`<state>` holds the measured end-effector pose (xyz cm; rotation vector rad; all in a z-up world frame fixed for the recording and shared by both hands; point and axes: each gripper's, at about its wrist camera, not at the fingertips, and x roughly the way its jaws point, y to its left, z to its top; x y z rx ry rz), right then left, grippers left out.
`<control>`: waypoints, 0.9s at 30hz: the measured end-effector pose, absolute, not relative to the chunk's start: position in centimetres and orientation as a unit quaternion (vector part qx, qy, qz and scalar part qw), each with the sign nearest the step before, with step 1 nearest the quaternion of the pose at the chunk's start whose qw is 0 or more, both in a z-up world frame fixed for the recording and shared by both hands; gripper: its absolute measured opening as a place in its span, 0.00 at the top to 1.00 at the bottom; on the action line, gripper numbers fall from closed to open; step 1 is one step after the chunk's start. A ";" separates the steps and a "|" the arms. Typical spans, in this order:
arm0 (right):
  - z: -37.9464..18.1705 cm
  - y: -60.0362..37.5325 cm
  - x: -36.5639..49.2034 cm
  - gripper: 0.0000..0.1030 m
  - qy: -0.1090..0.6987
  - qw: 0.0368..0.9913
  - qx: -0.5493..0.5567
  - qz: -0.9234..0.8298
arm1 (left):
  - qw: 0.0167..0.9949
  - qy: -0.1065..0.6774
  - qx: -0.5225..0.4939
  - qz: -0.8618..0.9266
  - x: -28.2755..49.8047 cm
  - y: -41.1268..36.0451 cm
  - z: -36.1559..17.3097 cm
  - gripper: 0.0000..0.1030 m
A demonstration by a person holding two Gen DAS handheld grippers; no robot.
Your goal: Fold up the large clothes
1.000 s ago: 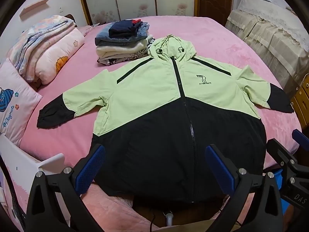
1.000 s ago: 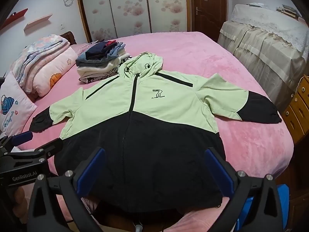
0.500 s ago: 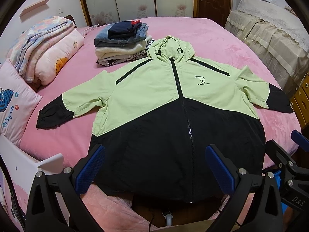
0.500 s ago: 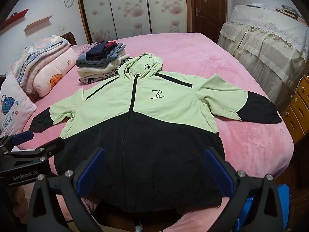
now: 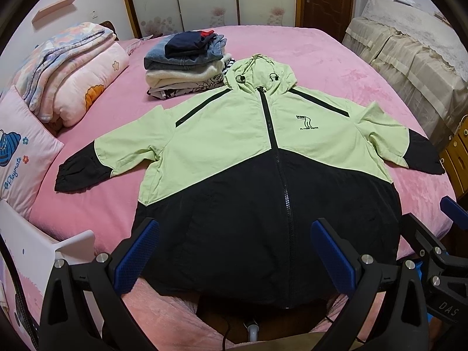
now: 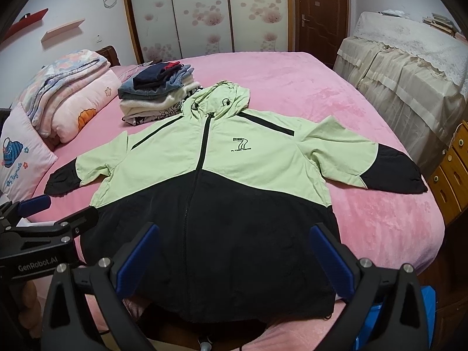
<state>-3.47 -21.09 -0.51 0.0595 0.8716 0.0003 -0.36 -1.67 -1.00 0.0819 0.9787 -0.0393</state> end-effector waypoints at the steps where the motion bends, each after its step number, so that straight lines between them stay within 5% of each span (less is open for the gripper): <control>1: -0.5 -21.1 -3.5 0.01 0.422 0.906 0.029 0.000 | 0.881 0.471 0.039 -0.019 -0.3 -1.7 -1.0 0.00; 27: 0.7 -22.3 -2.9 0.01 0.408 0.913 0.029 0.014 | 0.886 0.461 0.043 -0.018 0.1 -3.0 -0.7 0.00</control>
